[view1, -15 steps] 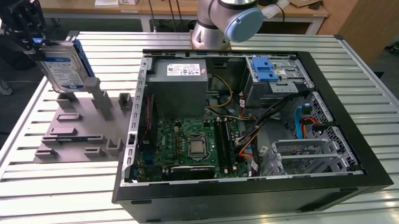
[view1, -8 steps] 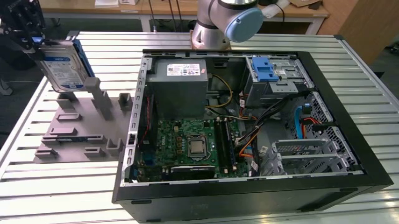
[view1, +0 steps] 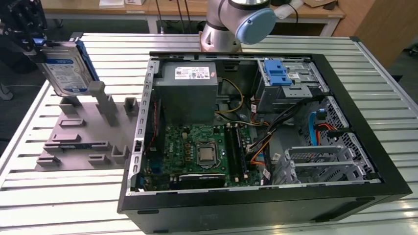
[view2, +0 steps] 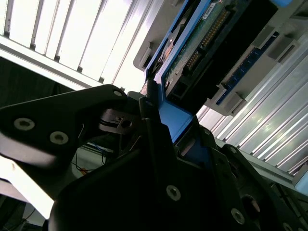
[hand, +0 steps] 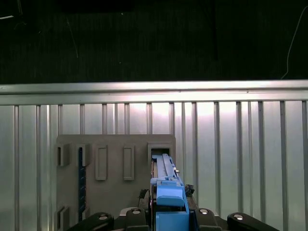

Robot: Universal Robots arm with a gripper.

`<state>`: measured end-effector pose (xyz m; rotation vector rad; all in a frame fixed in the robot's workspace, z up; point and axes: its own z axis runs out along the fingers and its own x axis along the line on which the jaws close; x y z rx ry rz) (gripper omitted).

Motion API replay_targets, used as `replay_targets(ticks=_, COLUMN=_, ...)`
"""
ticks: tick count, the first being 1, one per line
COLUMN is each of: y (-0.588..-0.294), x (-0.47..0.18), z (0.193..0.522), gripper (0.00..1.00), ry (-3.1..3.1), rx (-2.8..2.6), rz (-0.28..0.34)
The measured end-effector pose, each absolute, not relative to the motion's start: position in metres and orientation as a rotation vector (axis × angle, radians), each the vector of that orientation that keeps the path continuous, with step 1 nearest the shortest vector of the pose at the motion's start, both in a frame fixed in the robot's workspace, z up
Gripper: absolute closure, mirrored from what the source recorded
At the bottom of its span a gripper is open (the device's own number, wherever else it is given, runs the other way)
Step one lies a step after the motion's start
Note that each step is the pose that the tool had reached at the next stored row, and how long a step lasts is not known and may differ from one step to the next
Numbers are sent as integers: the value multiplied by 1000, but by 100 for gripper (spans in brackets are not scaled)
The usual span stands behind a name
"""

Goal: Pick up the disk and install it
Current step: 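Pick up the disk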

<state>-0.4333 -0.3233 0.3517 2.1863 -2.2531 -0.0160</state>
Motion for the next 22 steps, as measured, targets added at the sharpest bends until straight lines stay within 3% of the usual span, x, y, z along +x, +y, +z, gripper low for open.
replay_targets(ticks=22, y=-323, x=-433, z=357, gripper=64, ry=-2253, rx=2186, rz=-16)
